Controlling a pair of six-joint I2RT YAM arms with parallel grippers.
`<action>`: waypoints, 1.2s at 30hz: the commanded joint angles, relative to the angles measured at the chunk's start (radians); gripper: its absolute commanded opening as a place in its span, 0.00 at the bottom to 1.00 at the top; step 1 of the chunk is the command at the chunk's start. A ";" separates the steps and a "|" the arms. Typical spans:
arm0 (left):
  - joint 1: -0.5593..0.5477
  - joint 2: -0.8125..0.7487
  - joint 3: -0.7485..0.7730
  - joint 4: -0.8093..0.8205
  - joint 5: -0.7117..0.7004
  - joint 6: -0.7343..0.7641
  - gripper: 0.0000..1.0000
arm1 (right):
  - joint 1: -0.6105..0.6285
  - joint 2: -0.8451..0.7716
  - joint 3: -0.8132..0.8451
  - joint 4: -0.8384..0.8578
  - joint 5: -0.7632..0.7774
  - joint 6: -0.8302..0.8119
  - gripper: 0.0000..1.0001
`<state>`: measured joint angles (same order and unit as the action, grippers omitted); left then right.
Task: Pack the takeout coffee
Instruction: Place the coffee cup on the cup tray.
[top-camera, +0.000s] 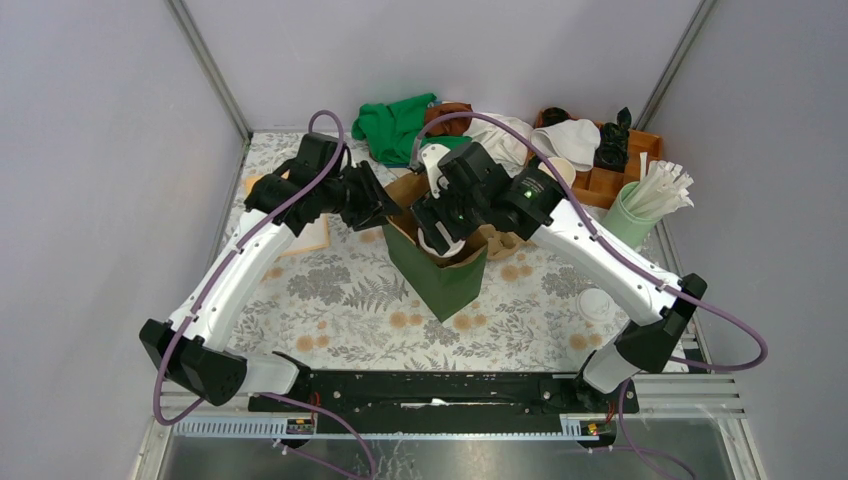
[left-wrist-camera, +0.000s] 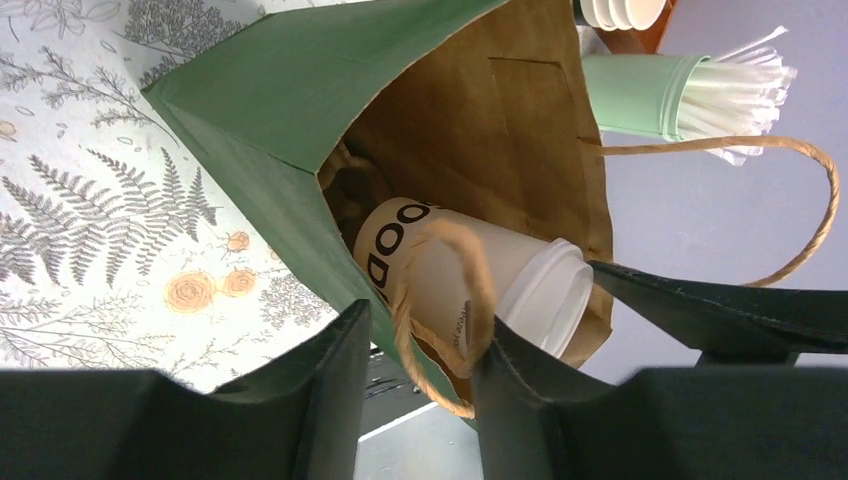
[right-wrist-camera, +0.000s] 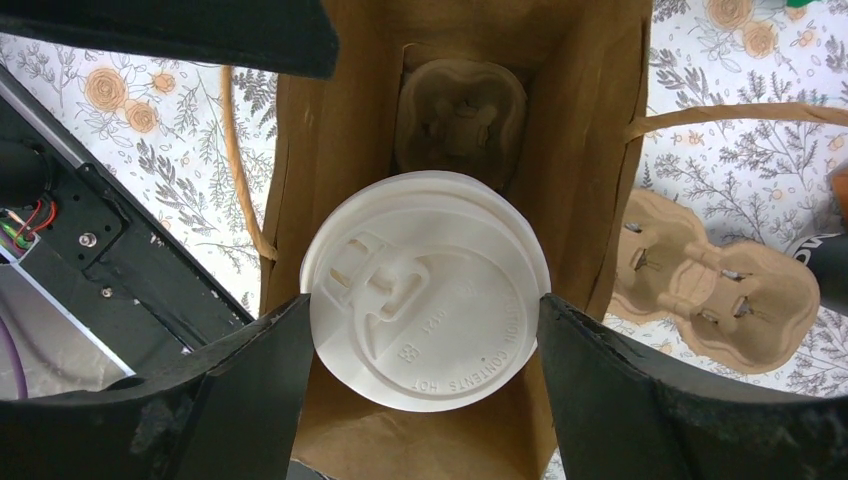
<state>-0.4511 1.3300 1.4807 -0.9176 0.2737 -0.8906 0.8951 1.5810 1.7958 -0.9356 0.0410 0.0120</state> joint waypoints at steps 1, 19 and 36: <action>-0.003 -0.014 -0.019 0.033 -0.015 -0.019 0.40 | 0.008 0.025 0.014 -0.012 0.011 0.030 0.61; -0.009 -0.022 -0.019 0.031 0.062 0.072 0.00 | 0.007 0.109 0.001 -0.060 0.091 0.101 0.58; -0.008 -0.031 0.070 -0.046 0.064 0.193 0.41 | 0.008 0.098 -0.055 -0.115 0.072 0.163 0.57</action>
<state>-0.4564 1.3102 1.4448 -0.9329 0.3573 -0.7513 0.8951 1.6863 1.7409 -1.0214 0.1120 0.1558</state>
